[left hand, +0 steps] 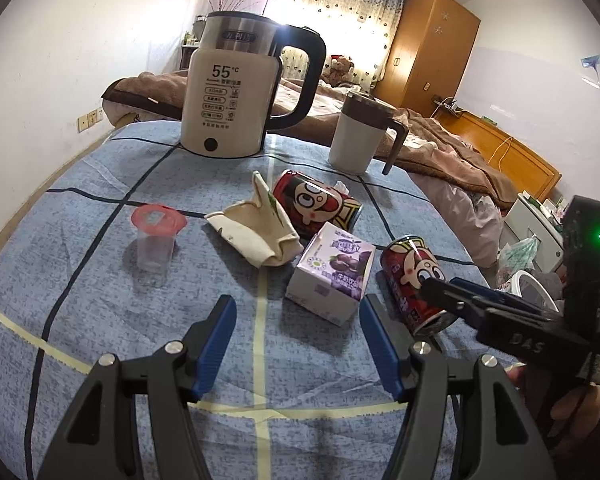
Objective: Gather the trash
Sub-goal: 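Grasp the red cartoon can with the right tool while the left tool grasps the purple milk box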
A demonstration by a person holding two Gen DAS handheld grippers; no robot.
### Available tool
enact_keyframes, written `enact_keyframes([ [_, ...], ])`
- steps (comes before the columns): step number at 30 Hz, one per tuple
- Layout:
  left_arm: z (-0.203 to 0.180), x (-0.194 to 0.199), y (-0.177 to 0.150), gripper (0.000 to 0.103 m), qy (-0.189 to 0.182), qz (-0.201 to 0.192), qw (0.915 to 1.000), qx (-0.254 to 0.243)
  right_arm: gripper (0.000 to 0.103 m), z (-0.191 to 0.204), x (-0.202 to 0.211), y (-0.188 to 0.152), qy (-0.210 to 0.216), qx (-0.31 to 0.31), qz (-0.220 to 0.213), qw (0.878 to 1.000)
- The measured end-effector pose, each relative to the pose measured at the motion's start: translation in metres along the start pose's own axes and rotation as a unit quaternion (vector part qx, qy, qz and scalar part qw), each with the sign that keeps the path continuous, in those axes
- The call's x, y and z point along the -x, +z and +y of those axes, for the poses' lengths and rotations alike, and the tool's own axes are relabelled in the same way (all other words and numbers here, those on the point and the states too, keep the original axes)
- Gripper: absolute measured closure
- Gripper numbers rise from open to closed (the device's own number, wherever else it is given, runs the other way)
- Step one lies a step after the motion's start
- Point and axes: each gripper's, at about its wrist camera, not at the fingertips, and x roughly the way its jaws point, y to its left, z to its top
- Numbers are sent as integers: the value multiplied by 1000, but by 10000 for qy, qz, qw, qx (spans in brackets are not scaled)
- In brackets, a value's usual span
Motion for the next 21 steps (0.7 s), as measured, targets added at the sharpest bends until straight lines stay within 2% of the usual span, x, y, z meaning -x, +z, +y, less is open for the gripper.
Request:
enact_keyframes([
  [4,0,-3,3,37,-55,9,10000,-6,40,3,-12,2,-223,93,97,9997],
  [7,-1,-6,5,37,-83,30,10000,-21,40,-1,-19,0,-161,48,195,9997],
  [10,-3,-9,7,37,-115,41,9999,-45,42,0,-19,-2,-212,131,139,9996],
  [12,-4,-12,7,36,-156,76,9998,-63,48,1,-18,-3,-256,200,102,9994],
  [21,-16,-30,10,33,-282,297,9986,-325,49,-17,-7,-7,-226,-52,-32,9997],
])
